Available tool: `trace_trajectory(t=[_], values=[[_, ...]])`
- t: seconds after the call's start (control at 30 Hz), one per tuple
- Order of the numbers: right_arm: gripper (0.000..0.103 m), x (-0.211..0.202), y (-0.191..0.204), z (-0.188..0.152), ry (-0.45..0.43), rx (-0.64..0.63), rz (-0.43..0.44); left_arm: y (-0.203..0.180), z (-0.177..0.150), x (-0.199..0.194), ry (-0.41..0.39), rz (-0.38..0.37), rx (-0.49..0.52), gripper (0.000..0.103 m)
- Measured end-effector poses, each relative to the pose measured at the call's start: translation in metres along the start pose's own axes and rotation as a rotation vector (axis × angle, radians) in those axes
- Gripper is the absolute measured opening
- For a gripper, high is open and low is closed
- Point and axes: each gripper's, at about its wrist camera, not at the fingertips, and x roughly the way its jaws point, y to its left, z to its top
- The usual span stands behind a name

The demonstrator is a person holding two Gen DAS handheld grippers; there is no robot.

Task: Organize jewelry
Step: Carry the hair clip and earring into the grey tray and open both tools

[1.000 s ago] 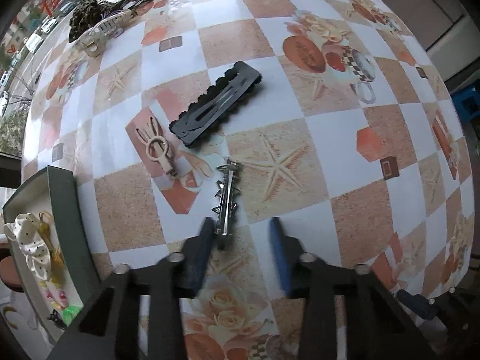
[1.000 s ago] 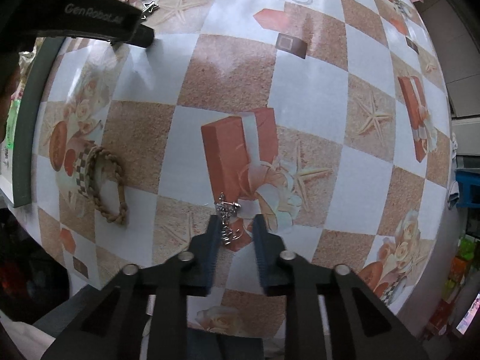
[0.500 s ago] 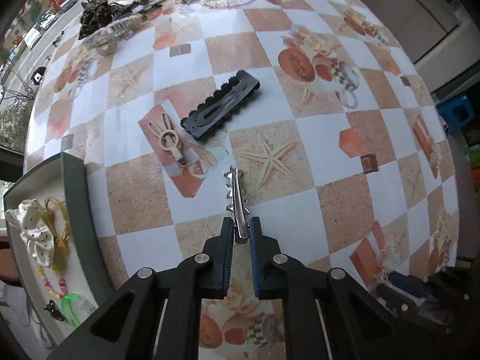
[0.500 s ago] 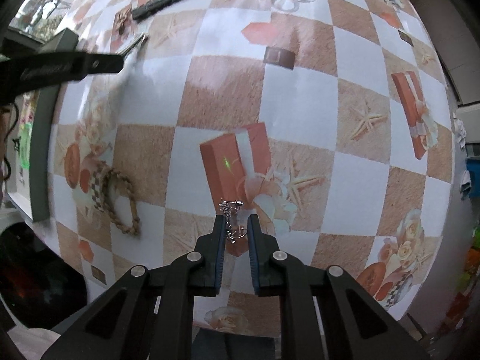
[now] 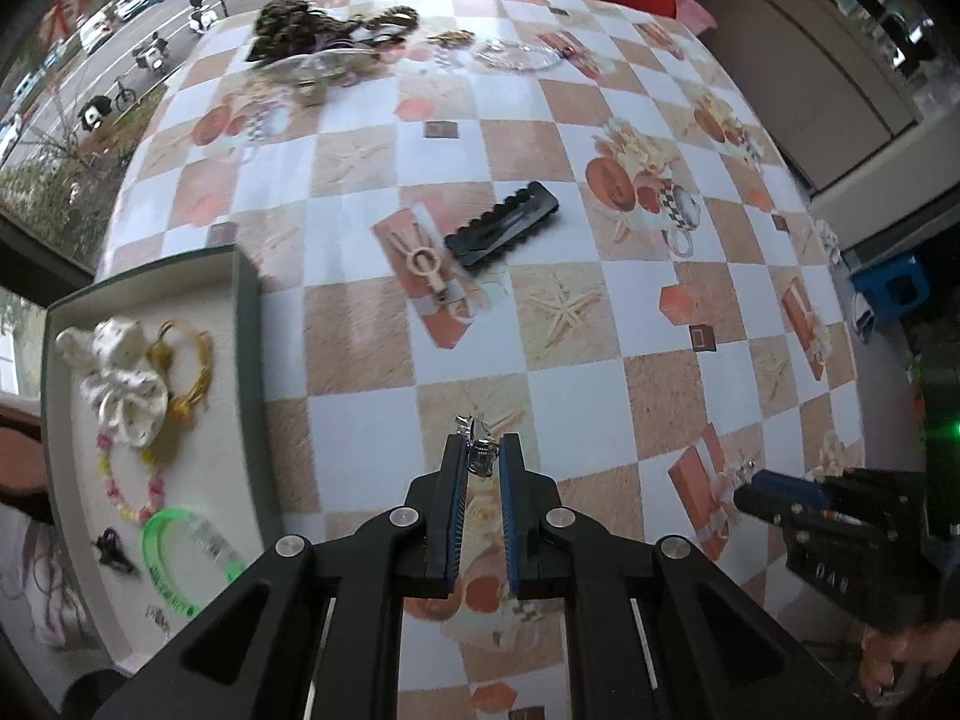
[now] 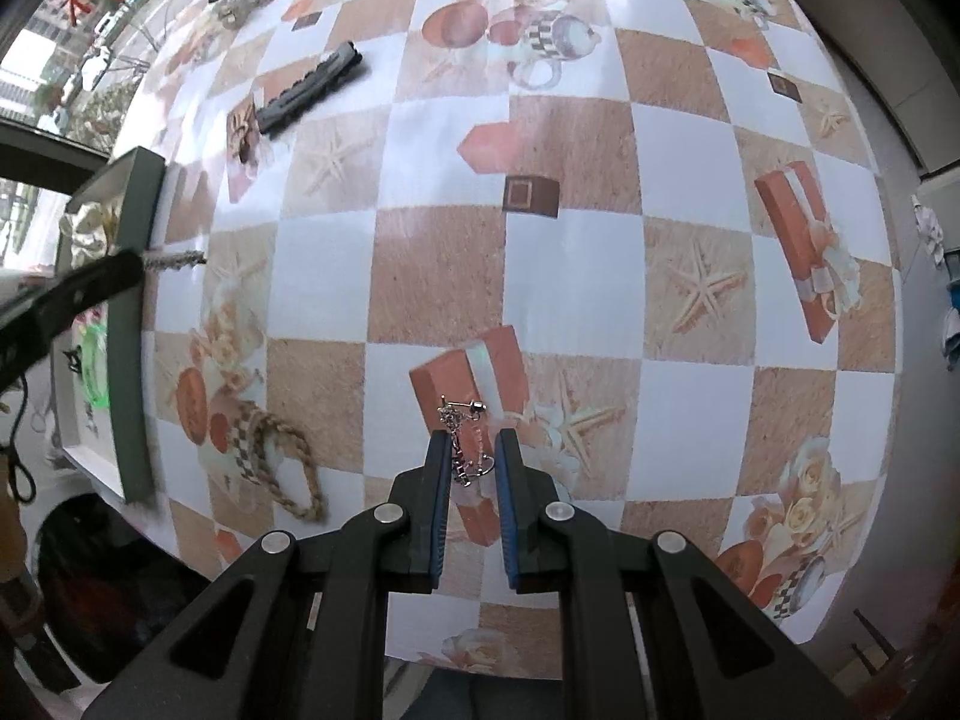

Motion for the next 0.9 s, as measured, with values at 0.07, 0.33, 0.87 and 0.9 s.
trace_trajectory(t=[0.07, 0.33, 0.87, 0.9], values=[[0.016, -0.004, 0.001, 0.004, -0.008, 0.004, 0.007, 0.006, -0.004, -0.006, -0.006, -0.003, -0.015, 0.015], [0.016, -0.012, 0.013, 0.006, -0.037, -0.014, 0.018, 0.030, -0.017, -0.028, -0.033, 0.001, -0.068, 0.015], [0.016, -0.015, 0.081, 0.016, -0.051, -0.172, 0.002, 0.074, -0.042, -0.048, -0.074, 0.023, -0.179, 0.015], [0.016, -0.015, 0.086, 0.018, -0.053, -0.184, 0.003, 0.077, -0.044, -0.049, -0.077, 0.024, -0.187, 0.015]])
